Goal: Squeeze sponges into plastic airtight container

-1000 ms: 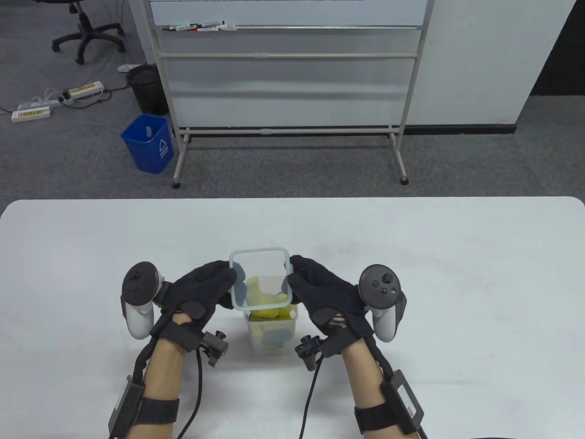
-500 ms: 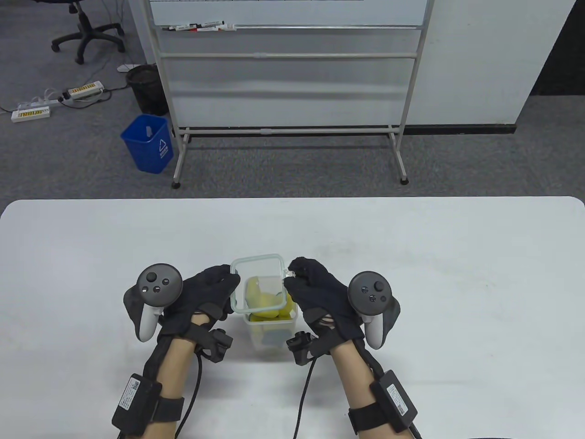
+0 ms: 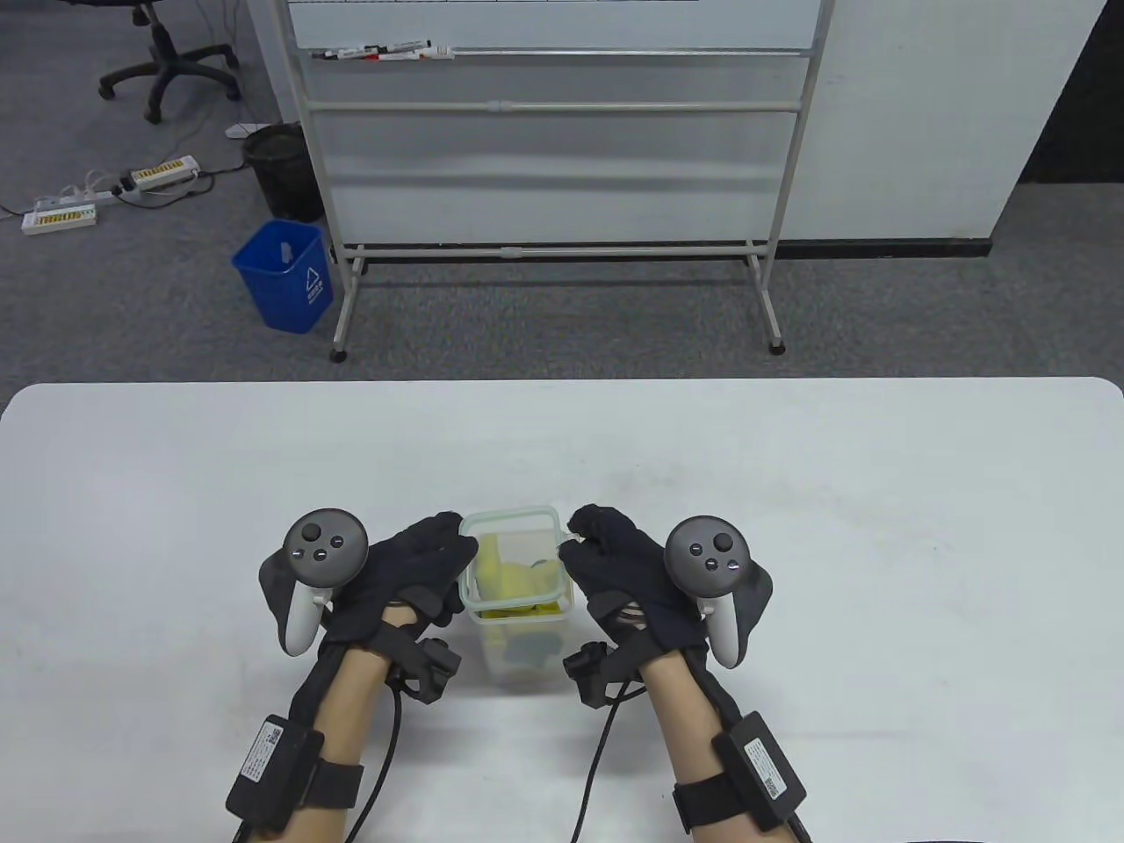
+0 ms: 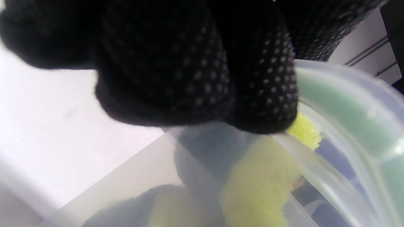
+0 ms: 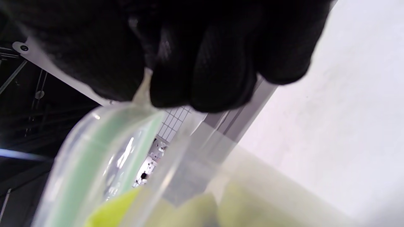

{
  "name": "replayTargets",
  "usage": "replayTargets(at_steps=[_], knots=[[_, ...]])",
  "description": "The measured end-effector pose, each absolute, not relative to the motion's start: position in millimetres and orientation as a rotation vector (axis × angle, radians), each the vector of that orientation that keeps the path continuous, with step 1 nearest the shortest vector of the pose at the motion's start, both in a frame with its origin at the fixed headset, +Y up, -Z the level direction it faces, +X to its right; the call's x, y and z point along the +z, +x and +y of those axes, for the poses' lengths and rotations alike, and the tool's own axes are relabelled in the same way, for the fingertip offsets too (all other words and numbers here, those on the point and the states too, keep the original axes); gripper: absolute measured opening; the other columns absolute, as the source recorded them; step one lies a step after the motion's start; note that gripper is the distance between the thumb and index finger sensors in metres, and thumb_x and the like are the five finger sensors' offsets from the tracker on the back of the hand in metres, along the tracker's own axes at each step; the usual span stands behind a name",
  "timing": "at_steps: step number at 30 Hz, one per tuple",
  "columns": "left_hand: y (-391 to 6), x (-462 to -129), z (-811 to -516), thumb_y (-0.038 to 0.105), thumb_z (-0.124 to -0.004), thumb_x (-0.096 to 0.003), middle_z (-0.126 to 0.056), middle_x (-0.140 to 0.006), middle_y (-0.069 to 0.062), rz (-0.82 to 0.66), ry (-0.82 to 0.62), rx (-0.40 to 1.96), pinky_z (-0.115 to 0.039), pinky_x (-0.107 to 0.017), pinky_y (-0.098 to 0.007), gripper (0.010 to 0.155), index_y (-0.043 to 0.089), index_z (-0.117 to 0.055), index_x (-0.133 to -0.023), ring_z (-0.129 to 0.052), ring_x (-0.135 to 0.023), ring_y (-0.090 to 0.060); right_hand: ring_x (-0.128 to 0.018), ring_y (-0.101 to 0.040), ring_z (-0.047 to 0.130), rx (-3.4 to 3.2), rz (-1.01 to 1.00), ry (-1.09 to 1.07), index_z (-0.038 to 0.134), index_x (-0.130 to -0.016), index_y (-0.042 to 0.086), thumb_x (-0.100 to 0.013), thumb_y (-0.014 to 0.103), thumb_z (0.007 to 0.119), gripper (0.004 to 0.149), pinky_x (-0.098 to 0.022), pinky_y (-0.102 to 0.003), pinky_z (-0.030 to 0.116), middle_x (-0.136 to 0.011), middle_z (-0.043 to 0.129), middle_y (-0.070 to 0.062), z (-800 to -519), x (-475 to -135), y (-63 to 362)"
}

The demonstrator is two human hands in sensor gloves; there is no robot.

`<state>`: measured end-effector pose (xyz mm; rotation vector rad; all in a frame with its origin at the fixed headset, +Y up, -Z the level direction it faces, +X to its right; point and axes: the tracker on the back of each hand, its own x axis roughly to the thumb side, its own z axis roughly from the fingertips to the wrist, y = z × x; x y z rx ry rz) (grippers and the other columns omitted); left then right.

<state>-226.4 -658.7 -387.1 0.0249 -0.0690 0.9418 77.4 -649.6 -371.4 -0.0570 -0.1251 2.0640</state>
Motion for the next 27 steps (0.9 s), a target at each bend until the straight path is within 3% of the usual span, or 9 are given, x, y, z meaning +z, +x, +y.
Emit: replayTargets(at_steps=[7,11,27], knots=[[-223,-388,-660,0.052,-0.084,-0.0433,-0.109,-0.029,0.006,-0.075,0.012,0.938,-0.096,-0.020,-0.034,0.064,0.011,-0.077,-0.092,-0.108,-0.017,-0.012,-0.049,-0.020,0.104,2.170,-0.133,-0.086,0.086,-0.091,0.016,-0.040,0.042,0.094,0.058,-0.053,-0.046,0.082,-0.063,0.102,0.000,-650,-370,77],[-222,-387,-660,0.052,-0.084,-0.0433,-0.109,-0.028,0.006,-0.072,0.007,0.938,-0.096,-0.020,-0.034,0.064,0.011,-0.078,-0.092,-0.108,-0.016,-0.012,-0.057,-0.020,0.108,2.204,-0.137,-0.094,0.086,-0.091,0.017,-0.040,0.044,0.093,0.058,-0.057,-0.045,0.083,-0.063,0.102,0.002,-650,-370,77],[-219,-385,-661,0.053,-0.084,-0.0433,-0.109,-0.026,0.006,-0.061,0.000,0.918,-0.096,-0.018,-0.034,0.064,0.010,-0.079,-0.091,-0.108,-0.015,-0.012,-0.051,-0.019,0.113,2.064,-0.047,-0.109,0.086,-0.090,0.016,-0.040,0.042,0.092,0.056,-0.056,-0.043,0.086,-0.062,0.101,0.001,-661,-375,83]])
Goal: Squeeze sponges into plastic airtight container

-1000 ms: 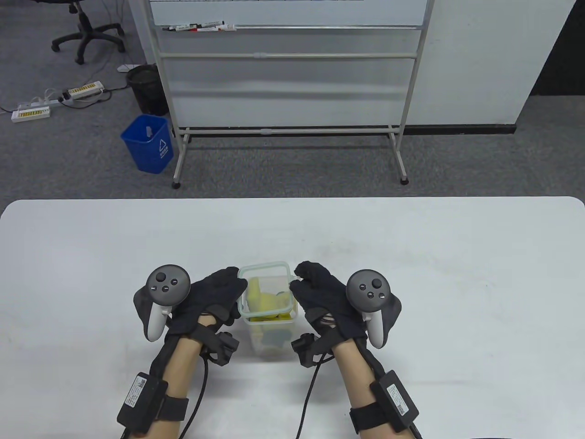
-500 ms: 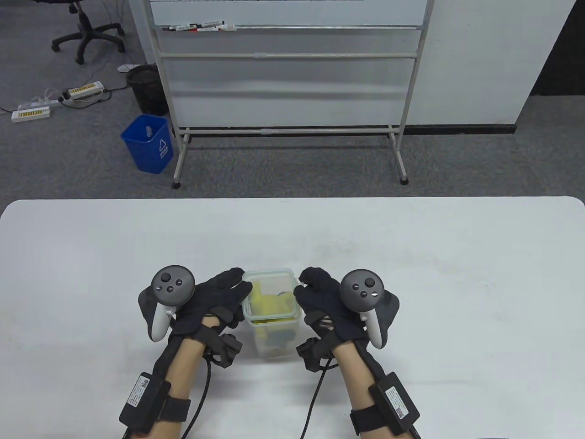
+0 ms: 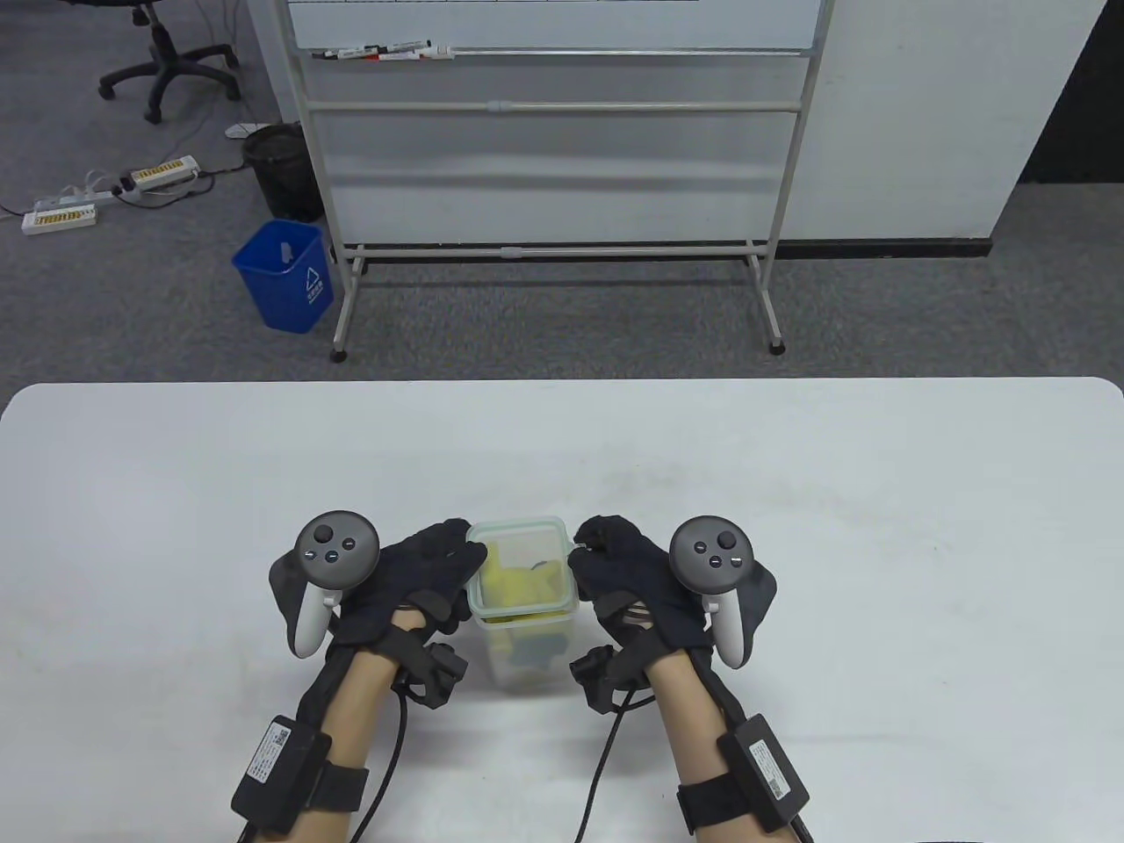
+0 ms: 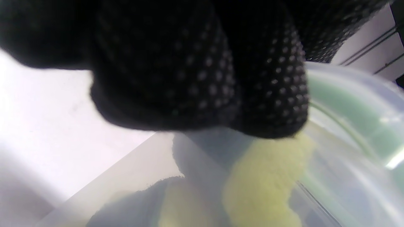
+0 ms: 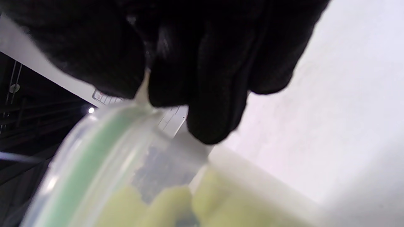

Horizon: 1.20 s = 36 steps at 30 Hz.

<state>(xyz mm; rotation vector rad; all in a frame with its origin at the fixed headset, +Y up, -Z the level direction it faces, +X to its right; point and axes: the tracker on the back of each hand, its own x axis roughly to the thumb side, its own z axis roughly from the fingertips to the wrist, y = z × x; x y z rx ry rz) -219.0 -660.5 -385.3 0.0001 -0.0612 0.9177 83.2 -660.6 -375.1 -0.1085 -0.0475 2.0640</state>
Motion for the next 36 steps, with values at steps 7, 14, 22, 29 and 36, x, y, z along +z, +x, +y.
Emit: replayTargets(at_steps=[7,14,22,29,36], knots=[[-219,-385,-661,0.053,-0.081,-0.0450,-0.110,-0.030,0.006,-0.061,-0.026,0.927,-0.096,-0.022,-0.035,0.063,0.010,-0.079,-0.091,-0.110,-0.019,-0.014,-0.050,-0.019,0.113,2.056,-0.043,-0.098,0.085,-0.090,0.017,-0.040,0.043,0.091,0.056,-0.056,-0.044,0.086,-0.062,0.101,0.001,-661,-375,84],[-220,-385,-661,0.055,-0.079,-0.0464,-0.111,-0.035,0.004,-0.077,-0.045,0.944,-0.096,-0.027,-0.037,0.063,0.011,-0.078,-0.092,-0.110,-0.026,-0.017,-0.051,-0.019,0.113,2.005,-0.013,-0.102,0.085,-0.090,0.017,-0.041,0.042,0.090,0.055,-0.057,-0.045,0.085,-0.062,0.101,0.001,-664,-376,86],[-218,-385,-661,0.054,-0.082,-0.0453,-0.109,-0.039,0.005,-0.095,-0.070,0.911,-0.095,-0.030,-0.038,0.065,0.012,-0.075,-0.094,-0.110,-0.029,-0.017,-0.051,-0.021,0.112,2.024,-0.009,-0.116,0.085,-0.089,0.016,-0.040,0.042,0.091,0.056,-0.058,-0.045,0.085,-0.061,0.101,0.001,-666,-376,86],[-218,-386,-663,0.055,-0.083,-0.0449,-0.108,-0.044,0.005,-0.105,-0.119,0.920,-0.094,-0.033,-0.038,0.067,0.014,-0.073,-0.097,-0.109,-0.034,-0.018,-0.051,-0.020,0.112,1.981,0.024,-0.118,0.085,-0.089,0.016,-0.040,0.042,0.091,0.056,-0.059,-0.045,0.084,-0.061,0.100,0.001,-670,-378,88],[-219,-389,-669,0.055,-0.083,-0.0458,-0.107,-0.046,0.004,-0.109,-0.165,0.975,-0.093,-0.035,-0.039,0.066,0.015,-0.072,-0.098,-0.108,-0.037,-0.018,-0.053,-0.019,0.112,1.932,0.065,-0.120,0.086,-0.088,0.016,-0.040,0.041,0.091,0.055,-0.063,-0.045,0.080,-0.060,0.101,0.001,-674,-378,91]])
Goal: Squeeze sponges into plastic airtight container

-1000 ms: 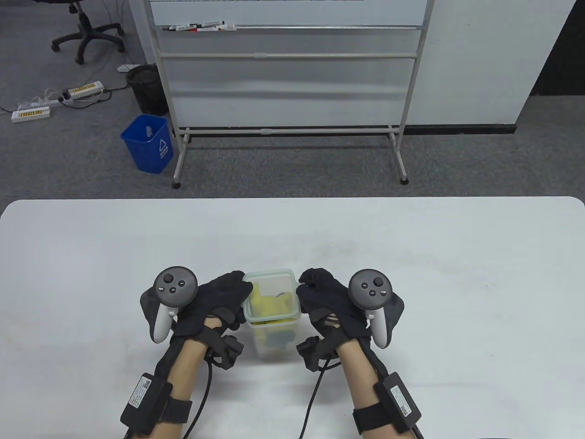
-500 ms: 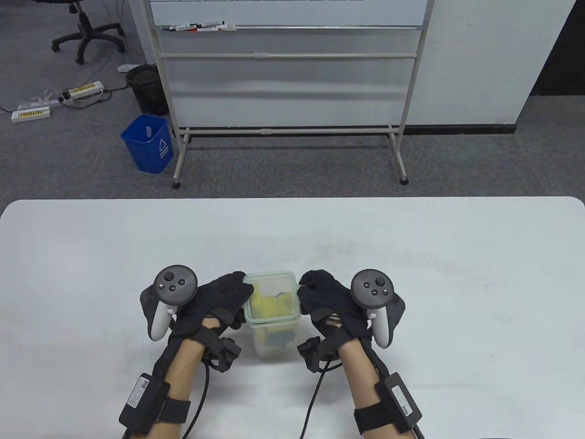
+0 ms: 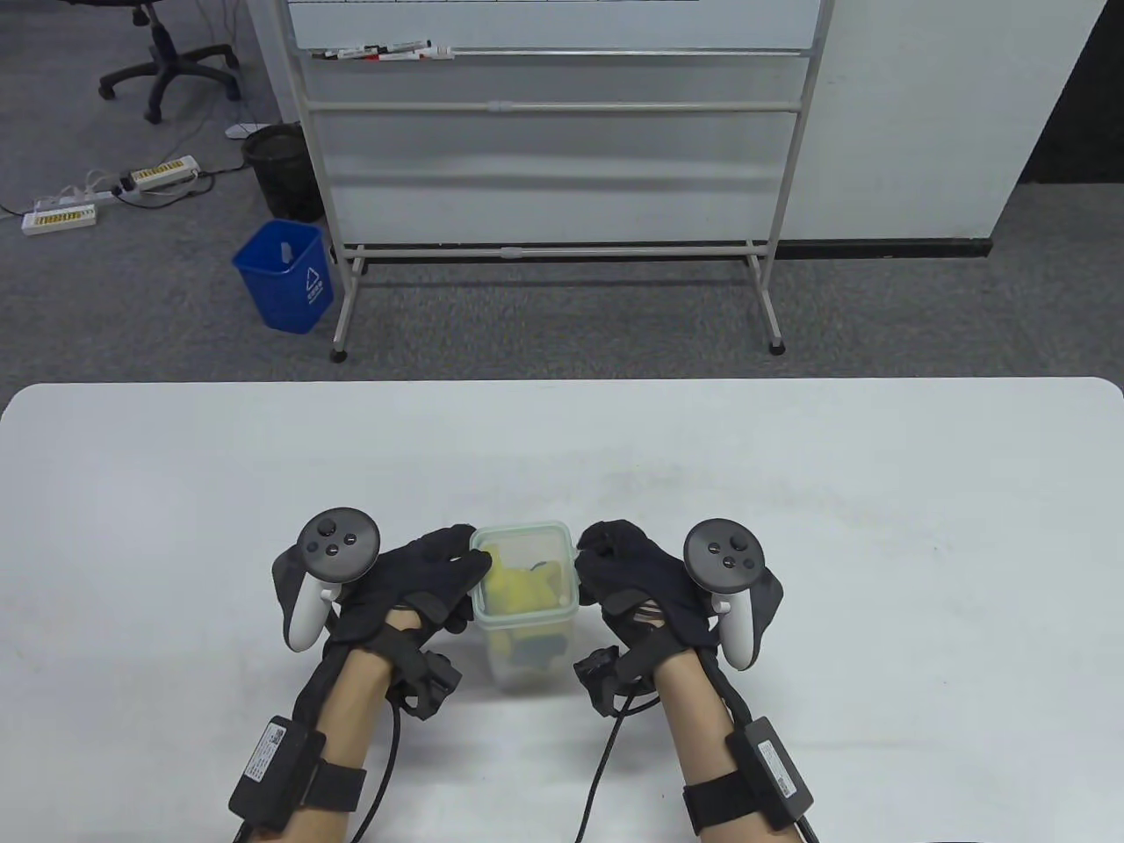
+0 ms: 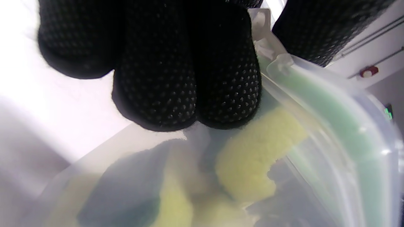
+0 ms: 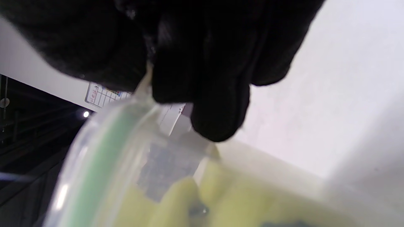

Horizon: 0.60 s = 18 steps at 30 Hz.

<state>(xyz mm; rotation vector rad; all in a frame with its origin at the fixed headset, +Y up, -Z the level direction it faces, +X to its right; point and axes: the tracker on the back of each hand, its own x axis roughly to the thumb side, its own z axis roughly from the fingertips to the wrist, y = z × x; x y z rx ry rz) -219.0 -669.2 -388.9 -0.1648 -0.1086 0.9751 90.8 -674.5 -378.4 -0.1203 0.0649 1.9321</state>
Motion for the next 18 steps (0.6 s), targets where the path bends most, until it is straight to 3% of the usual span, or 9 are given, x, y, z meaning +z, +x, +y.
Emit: replayTargets(at_steps=[10,15,18], knots=[[-218,-388,-671,0.055,-0.082,-0.0467,-0.104,-0.050,0.003,-0.076,-0.199,0.990,-0.091,-0.040,-0.041,0.065,0.018,-0.071,-0.099,-0.106,-0.042,-0.020,-0.053,-0.019,0.112,1.898,0.132,-0.175,0.090,-0.083,0.019,-0.042,0.035,0.088,0.045,-0.068,-0.045,0.073,-0.058,0.102,0.002,-691,-380,91],[-217,-386,-670,0.055,-0.085,-0.0450,-0.105,-0.048,0.004,-0.047,-0.152,0.981,-0.092,-0.038,-0.041,0.065,0.019,-0.074,-0.097,-0.106,-0.040,-0.019,-0.054,-0.021,0.112,1.933,0.112,-0.129,0.088,-0.087,0.017,-0.046,0.038,0.080,0.047,-0.066,-0.046,0.075,-0.061,0.103,0.000,-693,-381,90],[-217,-385,-668,0.055,-0.086,-0.0446,-0.105,-0.048,0.004,-0.047,-0.141,0.966,-0.092,-0.038,-0.040,0.065,0.019,-0.075,-0.097,-0.106,-0.040,-0.019,-0.058,-0.025,0.111,1.923,0.148,-0.109,0.085,-0.092,0.015,-0.048,0.049,0.074,0.056,-0.065,-0.049,0.075,-0.065,0.102,-0.003,-693,-381,90]])
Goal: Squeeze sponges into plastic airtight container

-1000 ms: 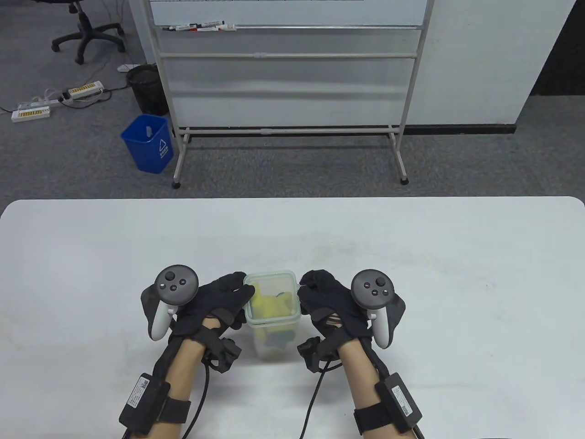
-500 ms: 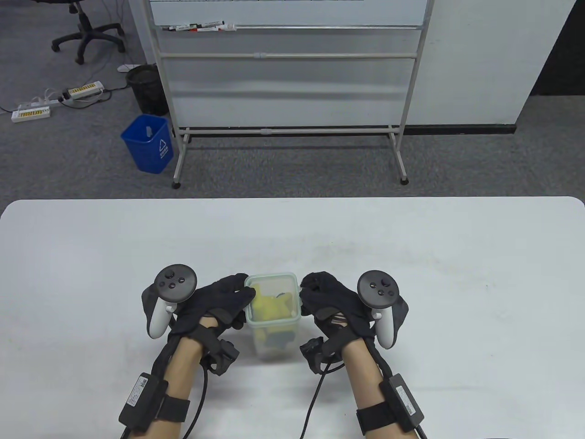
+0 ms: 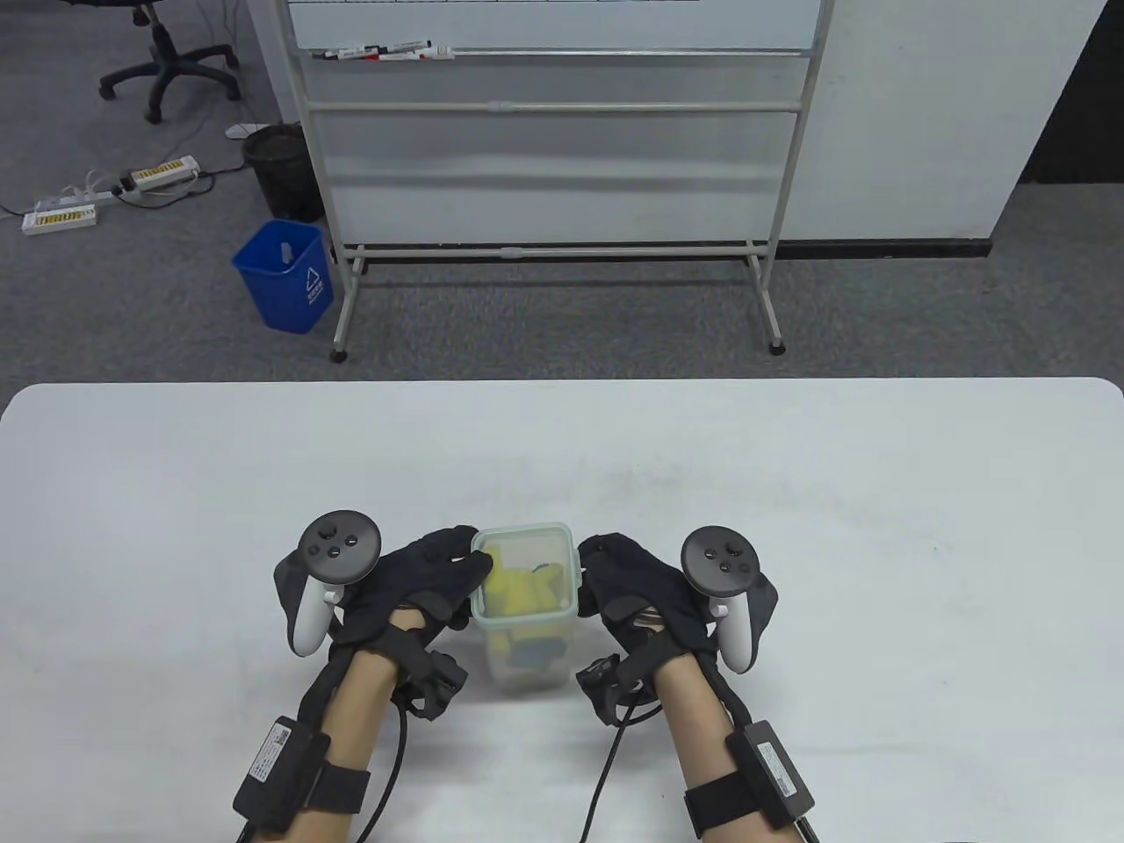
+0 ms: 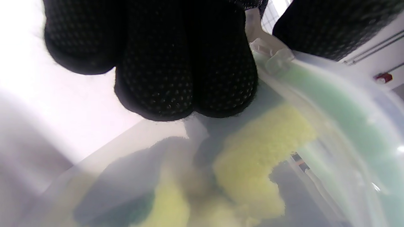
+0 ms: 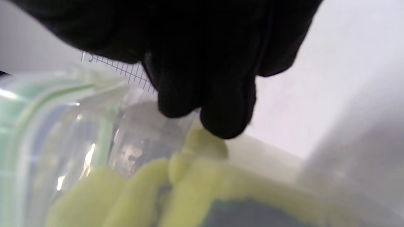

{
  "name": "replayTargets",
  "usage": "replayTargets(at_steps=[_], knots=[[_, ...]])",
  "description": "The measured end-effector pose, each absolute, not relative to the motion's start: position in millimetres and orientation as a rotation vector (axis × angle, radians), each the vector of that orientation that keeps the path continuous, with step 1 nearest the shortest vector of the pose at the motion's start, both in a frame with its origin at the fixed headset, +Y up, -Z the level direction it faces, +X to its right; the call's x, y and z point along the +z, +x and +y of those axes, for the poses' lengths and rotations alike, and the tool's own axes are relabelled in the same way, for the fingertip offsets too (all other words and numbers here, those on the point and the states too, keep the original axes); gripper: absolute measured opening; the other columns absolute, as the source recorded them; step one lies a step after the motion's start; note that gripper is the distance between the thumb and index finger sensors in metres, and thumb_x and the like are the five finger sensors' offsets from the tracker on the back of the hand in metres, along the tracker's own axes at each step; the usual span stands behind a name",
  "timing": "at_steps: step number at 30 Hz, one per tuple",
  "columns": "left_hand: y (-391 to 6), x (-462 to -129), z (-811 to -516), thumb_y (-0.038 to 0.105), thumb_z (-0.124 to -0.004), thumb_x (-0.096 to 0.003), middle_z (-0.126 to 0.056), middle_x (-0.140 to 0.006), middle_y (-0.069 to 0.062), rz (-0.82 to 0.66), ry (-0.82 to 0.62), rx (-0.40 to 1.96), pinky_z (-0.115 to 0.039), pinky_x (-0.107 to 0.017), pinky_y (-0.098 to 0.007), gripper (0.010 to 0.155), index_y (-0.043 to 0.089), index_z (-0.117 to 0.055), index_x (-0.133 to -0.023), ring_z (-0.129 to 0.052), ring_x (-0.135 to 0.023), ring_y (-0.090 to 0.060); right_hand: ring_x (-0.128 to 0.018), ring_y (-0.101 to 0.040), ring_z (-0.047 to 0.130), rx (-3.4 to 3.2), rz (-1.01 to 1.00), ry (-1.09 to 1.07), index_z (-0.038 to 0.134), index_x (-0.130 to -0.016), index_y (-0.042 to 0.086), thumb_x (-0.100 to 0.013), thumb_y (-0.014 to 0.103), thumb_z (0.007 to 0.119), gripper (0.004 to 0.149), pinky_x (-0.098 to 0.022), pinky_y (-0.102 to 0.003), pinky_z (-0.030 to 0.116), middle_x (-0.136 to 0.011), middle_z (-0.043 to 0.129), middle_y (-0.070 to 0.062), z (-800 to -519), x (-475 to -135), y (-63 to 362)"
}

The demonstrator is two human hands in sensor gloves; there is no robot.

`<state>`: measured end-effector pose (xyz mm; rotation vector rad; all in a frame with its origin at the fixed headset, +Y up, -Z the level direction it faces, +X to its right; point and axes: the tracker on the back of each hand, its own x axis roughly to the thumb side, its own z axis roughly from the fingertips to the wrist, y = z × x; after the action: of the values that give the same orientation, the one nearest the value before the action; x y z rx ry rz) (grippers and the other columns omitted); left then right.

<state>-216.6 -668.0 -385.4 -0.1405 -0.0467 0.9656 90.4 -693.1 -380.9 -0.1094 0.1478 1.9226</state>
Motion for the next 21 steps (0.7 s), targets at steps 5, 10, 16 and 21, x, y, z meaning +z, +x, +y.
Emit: replayTargets(at_steps=[5,10,16,21], knots=[[-213.7,-383.4,-661.8,0.054,-0.086,-0.0443,-0.104,-0.048,0.004,-0.043,-0.114,0.907,-0.092,-0.038,-0.040,0.064,0.019,-0.075,-0.097,-0.106,-0.039,-0.018,-0.058,-0.031,0.110,1.920,0.134,-0.067,0.086,-0.092,0.015,-0.045,0.064,0.072,0.069,-0.062,-0.051,0.077,-0.067,0.102,-0.007,-689.2,-380.7,90.1],[-213.2,-383.0,-661.4,0.054,-0.086,-0.0444,-0.104,-0.047,0.004,-0.046,-0.119,0.912,-0.092,-0.038,-0.040,0.064,0.019,-0.075,-0.097,-0.106,-0.039,-0.018,-0.061,-0.030,0.108,1.973,0.156,-0.043,0.084,-0.091,0.018,-0.044,0.060,0.082,0.063,-0.064,-0.054,0.075,-0.069,0.099,-0.002,-685.8,-381.1,87.1],[-213.6,-383.2,-662.1,0.055,-0.087,-0.0441,-0.104,-0.047,0.004,-0.045,-0.120,0.911,-0.092,-0.038,-0.040,0.065,0.018,-0.075,-0.096,-0.106,-0.039,-0.018,-0.063,-0.028,0.104,1.893,0.239,-0.080,0.084,-0.088,0.016,-0.042,0.058,0.086,0.063,-0.065,-0.055,0.072,-0.064,0.098,-0.001,-689.7,-382.4,87.7],[-212.7,-382.0,-659.8,0.055,-0.087,-0.0438,-0.104,-0.047,0.005,-0.045,-0.099,0.881,-0.092,-0.037,-0.040,0.065,0.018,-0.076,-0.096,-0.106,-0.038,-0.018,-0.064,-0.028,0.102,1.850,0.284,-0.091,0.085,-0.087,0.013,-0.041,0.059,0.086,0.064,-0.066,-0.055,0.070,-0.061,0.098,-0.001,-692.6,-383.8,88.3]])
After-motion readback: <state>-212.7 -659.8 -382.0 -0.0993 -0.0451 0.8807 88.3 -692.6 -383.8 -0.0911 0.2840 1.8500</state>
